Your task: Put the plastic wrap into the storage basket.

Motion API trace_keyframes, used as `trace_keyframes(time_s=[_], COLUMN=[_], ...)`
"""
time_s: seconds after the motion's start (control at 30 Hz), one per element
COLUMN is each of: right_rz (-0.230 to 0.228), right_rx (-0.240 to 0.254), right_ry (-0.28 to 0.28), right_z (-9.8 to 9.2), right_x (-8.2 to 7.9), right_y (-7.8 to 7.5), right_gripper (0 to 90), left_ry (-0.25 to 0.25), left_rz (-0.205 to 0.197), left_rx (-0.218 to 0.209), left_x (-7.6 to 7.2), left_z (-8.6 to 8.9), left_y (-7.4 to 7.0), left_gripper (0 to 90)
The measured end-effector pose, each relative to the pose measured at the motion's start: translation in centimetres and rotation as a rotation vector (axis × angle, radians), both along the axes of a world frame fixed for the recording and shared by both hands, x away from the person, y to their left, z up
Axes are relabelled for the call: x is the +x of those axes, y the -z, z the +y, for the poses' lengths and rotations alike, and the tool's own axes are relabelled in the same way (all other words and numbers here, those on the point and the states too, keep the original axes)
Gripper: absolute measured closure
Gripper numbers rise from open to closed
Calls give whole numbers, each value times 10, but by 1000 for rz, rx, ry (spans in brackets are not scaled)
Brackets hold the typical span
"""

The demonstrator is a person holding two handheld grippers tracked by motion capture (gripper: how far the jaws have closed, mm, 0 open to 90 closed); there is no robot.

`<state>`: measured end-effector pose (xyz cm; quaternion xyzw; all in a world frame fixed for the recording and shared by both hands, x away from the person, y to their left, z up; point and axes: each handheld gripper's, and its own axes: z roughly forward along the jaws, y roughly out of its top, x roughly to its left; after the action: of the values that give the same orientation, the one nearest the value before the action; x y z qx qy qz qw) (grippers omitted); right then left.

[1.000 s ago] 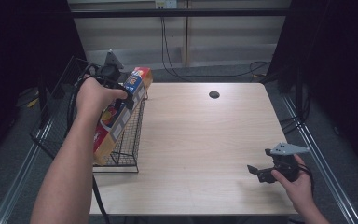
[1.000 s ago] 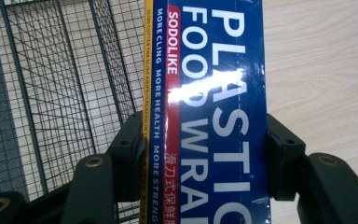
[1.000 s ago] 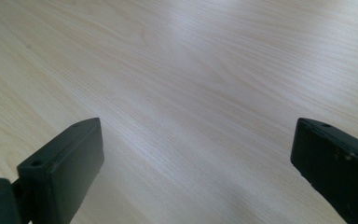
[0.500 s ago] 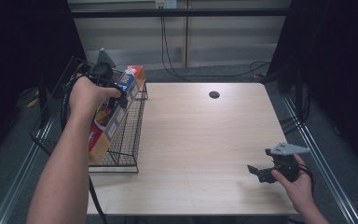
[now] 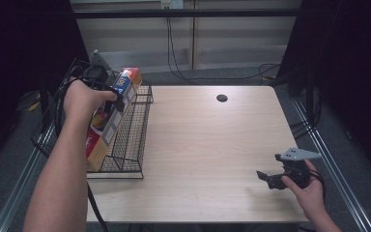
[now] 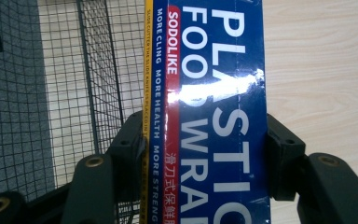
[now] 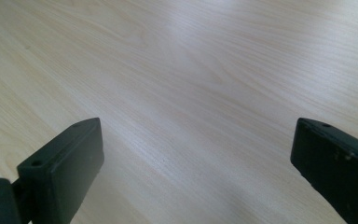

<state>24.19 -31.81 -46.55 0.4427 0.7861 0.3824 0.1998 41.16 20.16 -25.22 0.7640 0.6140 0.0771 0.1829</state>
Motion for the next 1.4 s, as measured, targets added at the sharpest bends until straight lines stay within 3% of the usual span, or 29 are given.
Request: trace_keyframes(time_s=[0.43,1.4], right_rz=[-2,4], right_rx=[-2,-11], right_ry=[-2,1], right_z=[0,2], right_x=[0,0], right_y=[0,2], right_gripper=[22,22], left_ry=[-54,-103], left_rz=[-17,-16], left_rx=[12,23], left_x=[0,1], left_z=[17,51], left_y=[-2,-10], left_gripper=[434,434])
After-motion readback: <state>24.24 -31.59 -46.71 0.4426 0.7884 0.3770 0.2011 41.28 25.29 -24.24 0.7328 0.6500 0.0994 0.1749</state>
